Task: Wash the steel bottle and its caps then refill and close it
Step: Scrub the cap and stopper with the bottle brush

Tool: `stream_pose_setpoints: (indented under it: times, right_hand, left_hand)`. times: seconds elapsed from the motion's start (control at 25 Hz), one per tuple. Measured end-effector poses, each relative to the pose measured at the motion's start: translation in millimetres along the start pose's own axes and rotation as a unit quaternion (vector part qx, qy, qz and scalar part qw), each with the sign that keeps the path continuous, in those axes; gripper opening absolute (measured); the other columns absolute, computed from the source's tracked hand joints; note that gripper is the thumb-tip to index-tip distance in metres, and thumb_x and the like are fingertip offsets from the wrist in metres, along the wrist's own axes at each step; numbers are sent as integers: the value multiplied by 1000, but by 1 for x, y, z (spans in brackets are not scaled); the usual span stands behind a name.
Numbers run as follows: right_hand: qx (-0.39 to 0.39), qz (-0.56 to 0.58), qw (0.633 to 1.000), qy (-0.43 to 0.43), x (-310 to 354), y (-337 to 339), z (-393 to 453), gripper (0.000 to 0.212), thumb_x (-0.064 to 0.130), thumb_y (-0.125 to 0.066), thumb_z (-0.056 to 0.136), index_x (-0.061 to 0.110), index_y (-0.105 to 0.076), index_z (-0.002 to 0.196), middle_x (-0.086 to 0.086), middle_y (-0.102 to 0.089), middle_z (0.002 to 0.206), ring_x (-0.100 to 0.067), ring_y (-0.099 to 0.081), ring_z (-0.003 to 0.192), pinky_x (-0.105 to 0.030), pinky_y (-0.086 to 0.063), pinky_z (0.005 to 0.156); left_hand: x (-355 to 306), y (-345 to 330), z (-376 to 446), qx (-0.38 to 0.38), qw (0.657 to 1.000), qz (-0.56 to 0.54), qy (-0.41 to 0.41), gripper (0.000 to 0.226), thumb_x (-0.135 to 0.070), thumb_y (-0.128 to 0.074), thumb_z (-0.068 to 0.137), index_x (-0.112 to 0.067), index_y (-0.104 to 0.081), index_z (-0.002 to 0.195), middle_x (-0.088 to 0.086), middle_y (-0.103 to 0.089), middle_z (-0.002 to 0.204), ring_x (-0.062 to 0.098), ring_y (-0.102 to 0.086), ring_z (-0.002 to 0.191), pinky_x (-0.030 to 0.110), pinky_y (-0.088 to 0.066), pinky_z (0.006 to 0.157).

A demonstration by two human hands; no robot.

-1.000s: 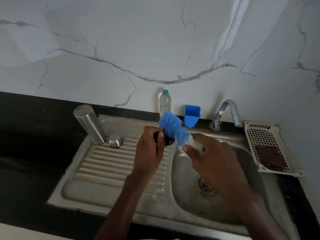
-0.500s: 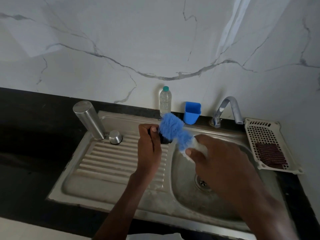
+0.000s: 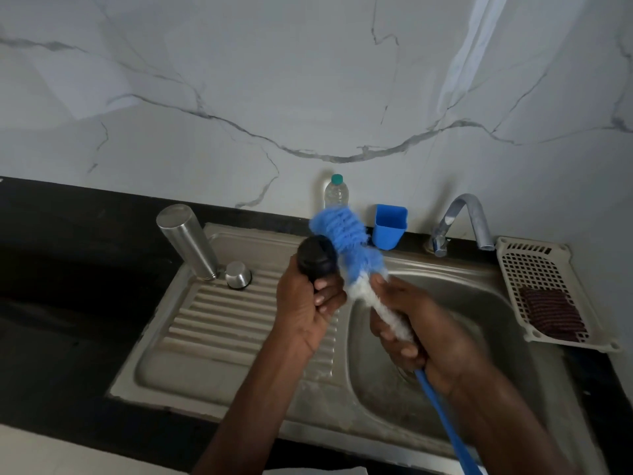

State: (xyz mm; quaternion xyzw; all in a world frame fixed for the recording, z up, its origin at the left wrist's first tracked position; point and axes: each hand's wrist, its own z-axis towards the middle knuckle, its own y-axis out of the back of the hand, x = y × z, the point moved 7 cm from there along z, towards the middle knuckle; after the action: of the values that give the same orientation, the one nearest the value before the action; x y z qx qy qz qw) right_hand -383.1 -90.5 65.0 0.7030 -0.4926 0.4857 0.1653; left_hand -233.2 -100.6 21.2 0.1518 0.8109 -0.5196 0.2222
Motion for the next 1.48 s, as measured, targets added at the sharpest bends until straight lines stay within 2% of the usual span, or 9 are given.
stream_pose_setpoints:
  times: [0.2, 0.52, 0.64, 0.72, 0.84, 0.96, 1.12, 1.28, 1.48]
  right_hand:
    - [-12, -64, 997, -28, 0, -3, -12, 32, 49, -61, 94, 23, -68, 112, -7, -52, 63, -11, -29, 39, -20, -18, 38]
    - [2, -59, 998, -38, -3, 9, -11, 36, 50, -62, 93, 20, -67, 114, -7, -52, 63, -10, -29, 38, -20, -18, 37]
    - [41, -17, 998, -49, -17, -6, -28, 28, 48, -67, 87, 22, -73, 95, -9, -48, 62, -9, -28, 35, -19, -14, 37]
    - [51, 1, 998, -30, -16, -22, -24, 27, 47, -65, 91, 22, -73, 95, -10, -47, 62, -9, -28, 34, -19, -12, 39]
    - [-18, -11, 998, 60, 1, -28, -17, 26, 45, -62, 97, 24, -73, 107, -12, -50, 66, -12, -32, 37, -18, -19, 39]
    - [-122, -8, 984, 126, 11, -9, -23, 24, 43, -61, 98, 26, -72, 109, -14, -53, 71, -13, -39, 42, -21, -26, 38]
    - [-141, 35, 987, 71, 3, 2, -11, 28, 42, -58, 101, 20, -67, 116, -13, -49, 70, -12, -35, 41, -21, -22, 40]
    - [-83, 68, 994, -5, -13, -8, -17, 30, 45, -56, 101, 23, -66, 119, -6, -47, 65, -10, -29, 43, -20, -21, 38]
    - [-52, 149, 985, -69, -17, -4, -8, 34, 46, -55, 99, 12, -57, 94, 0, -42, 58, -2, -27, 34, -14, -17, 32]
  left_hand:
    - [-16, 2, 7, -10, 1000, 8, -6, 37, -31, -35, 112, -7, -62, 103, -6, -35, 47, 2, -28, 30, 17, -24, 27]
    - [1, 3, 2, 16, 991, -20, 134, 38, -22, -31, 112, -9, -62, 96, -6, -36, 44, 3, -30, 26, 15, -22, 25]
    - [-12, 22, 7, -77, 995, 53, 25, 32, -24, -39, 111, -11, -61, 91, -2, -46, 53, 5, -42, 33, 18, -33, 31]
    - [-5, 19, -2, -110, 985, 117, -56, 31, -22, -44, 110, -12, -63, 87, 3, -60, 70, 12, -61, 51, 25, -51, 47]
    - [12, 2, 0, -37, 997, 69, -29, 37, -34, -41, 113, -8, -67, 107, 8, -72, 90, 18, -72, 78, 33, -60, 68]
    - [-4, 3, 11, 33, 998, -46, -42, 39, -35, -47, 110, -4, -63, 124, 13, -72, 98, 21, -70, 86, 34, -63, 76]
    - [0, 0, 5, 72, 988, 46, -127, 49, -24, -80, 86, -3, -56, 123, 19, -70, 119, 26, -72, 103, 32, -61, 88]
    - [-15, 7, 6, 1, 940, 215, -266, 39, -21, -81, 87, -9, -56, 115, 19, -70, 119, 25, -67, 109, 46, -57, 99]
    - [-15, -9, -8, 16, 854, 389, -346, 23, -10, -72, 97, -10, -53, 110, 7, -69, 102, 9, -65, 91, 24, -51, 81]
